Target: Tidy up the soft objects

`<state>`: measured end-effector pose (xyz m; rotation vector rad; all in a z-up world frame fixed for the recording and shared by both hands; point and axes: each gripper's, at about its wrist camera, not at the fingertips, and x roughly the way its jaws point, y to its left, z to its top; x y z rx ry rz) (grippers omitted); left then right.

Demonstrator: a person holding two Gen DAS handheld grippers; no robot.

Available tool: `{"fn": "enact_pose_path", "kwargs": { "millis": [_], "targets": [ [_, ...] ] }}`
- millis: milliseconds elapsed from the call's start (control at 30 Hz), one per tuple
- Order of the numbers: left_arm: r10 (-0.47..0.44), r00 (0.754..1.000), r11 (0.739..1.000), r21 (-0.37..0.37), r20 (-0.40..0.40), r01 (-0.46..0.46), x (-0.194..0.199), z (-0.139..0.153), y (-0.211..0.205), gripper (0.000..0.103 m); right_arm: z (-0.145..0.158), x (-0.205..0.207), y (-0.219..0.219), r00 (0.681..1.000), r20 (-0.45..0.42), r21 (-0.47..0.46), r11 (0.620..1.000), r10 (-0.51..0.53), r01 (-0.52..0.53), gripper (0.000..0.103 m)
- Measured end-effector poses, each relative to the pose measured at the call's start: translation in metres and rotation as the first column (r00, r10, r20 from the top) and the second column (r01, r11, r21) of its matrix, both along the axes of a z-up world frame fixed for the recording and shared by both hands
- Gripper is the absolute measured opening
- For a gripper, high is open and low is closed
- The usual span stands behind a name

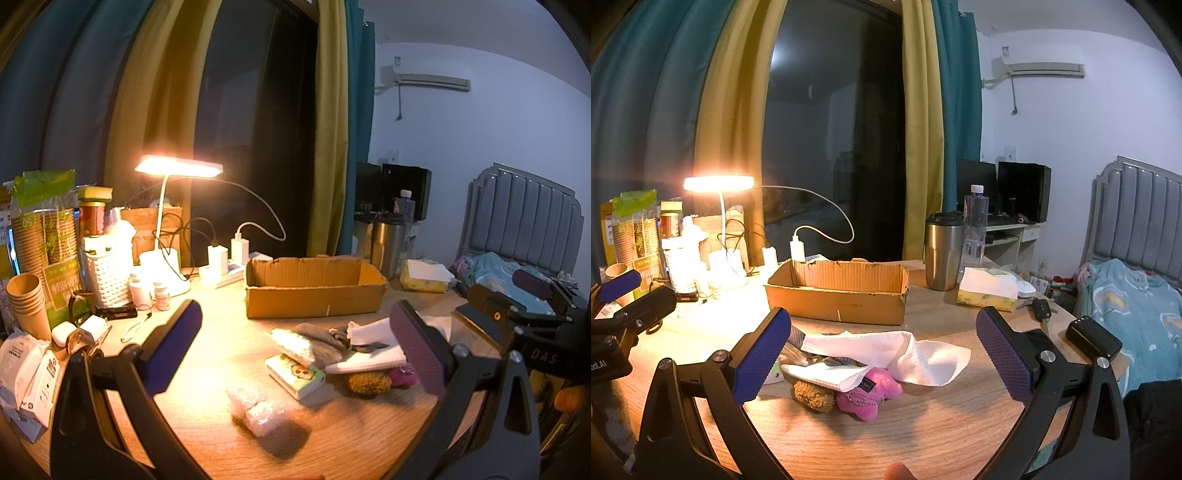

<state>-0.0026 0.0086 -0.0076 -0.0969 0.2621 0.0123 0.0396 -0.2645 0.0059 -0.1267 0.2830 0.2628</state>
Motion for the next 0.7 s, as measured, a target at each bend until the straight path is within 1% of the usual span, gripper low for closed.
{"fn": "enact_pose_path", "kwargs": {
  "millis": [700],
  "targets": [
    [0.008,1.0,1.0,0.004,-0.002,-0.008,-0.0033,-0.0011,0.0002,0.102,-0.0001,0.0001,-0.0005,1.0,-0.003,0.0,1.0,0.0,0.0,0.102]
  ]
}}
